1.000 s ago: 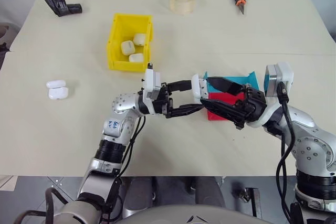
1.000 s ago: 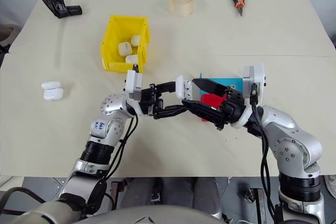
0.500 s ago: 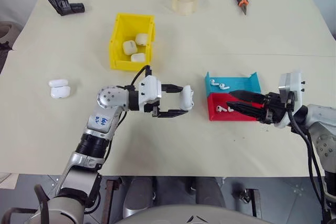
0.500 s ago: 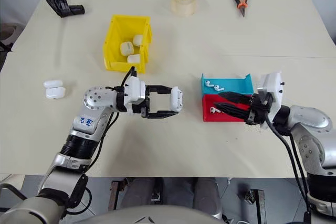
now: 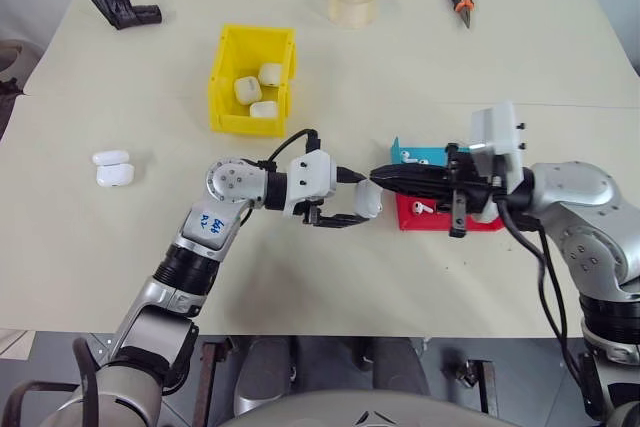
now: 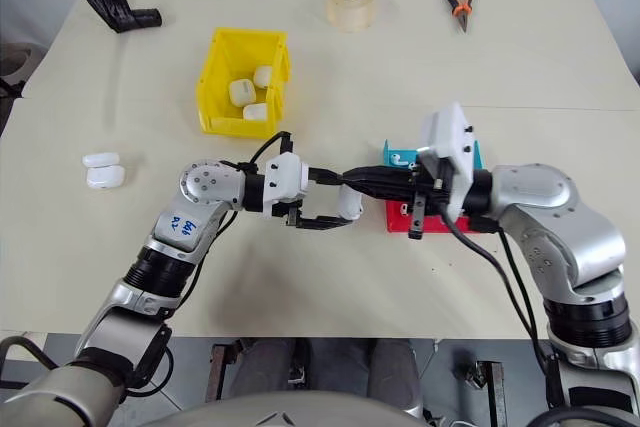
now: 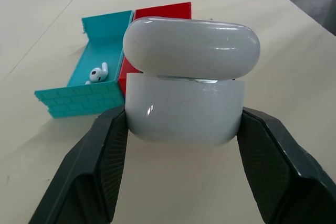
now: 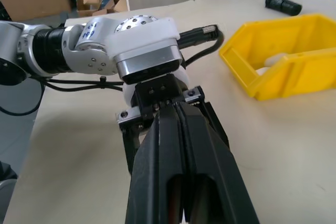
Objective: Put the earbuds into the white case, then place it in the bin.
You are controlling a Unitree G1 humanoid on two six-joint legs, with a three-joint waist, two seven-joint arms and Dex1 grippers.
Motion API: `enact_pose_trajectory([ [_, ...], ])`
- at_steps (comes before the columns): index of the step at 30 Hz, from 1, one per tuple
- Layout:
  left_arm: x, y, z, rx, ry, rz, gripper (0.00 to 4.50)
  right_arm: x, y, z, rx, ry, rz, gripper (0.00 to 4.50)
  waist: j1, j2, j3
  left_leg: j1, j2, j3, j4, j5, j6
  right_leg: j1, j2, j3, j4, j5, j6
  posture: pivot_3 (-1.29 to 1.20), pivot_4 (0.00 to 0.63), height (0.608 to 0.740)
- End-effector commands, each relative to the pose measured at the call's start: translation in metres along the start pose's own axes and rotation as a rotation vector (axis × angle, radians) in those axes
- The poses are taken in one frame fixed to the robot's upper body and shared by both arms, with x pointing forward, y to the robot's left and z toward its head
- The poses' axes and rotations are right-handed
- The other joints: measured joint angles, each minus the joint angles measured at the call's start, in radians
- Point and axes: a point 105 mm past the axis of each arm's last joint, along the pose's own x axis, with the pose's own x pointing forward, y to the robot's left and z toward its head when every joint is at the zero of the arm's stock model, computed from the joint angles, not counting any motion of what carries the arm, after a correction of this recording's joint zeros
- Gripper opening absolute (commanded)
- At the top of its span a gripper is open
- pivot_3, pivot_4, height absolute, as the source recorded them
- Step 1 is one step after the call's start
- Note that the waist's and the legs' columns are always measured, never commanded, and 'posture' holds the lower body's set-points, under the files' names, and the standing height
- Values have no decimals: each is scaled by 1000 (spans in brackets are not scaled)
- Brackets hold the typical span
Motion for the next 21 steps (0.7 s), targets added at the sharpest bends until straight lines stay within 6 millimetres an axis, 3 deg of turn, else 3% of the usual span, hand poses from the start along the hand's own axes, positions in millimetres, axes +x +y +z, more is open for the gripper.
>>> enact_pose_trajectory([
  [1, 3, 4, 14, 39, -42, 14, 2787, 2, 1, 1, -39, 31, 4, 30, 0, 0, 0, 0, 0, 0, 0, 0, 0, 0, 0, 0, 0, 0, 0, 0, 150, 740],
  [6, 2, 4, 17, 42, -74, 27, 2787, -3, -2, -8, -17, 67, -18, 30, -1, 0, 0, 0, 0, 0, 0, 0, 0, 0, 0, 0, 0, 0, 0, 0, 150, 740],
  [11, -5, 7, 19, 28, -107, 66, 2787, -20, -6, -14, 3, 84, -66, 30, -2, 0, 0, 0, 0, 0, 0, 0, 0, 0, 0, 0, 0, 0, 0, 0, 150, 740],
  [21, -40, 20, 25, -46, -216, 293, 2787, -64, -24, -22, 2, -45, -269, 30, -1, 0, 0, 0, 0, 0, 0, 0, 0, 0, 0, 0, 0, 0, 0, 0, 150, 740],
])
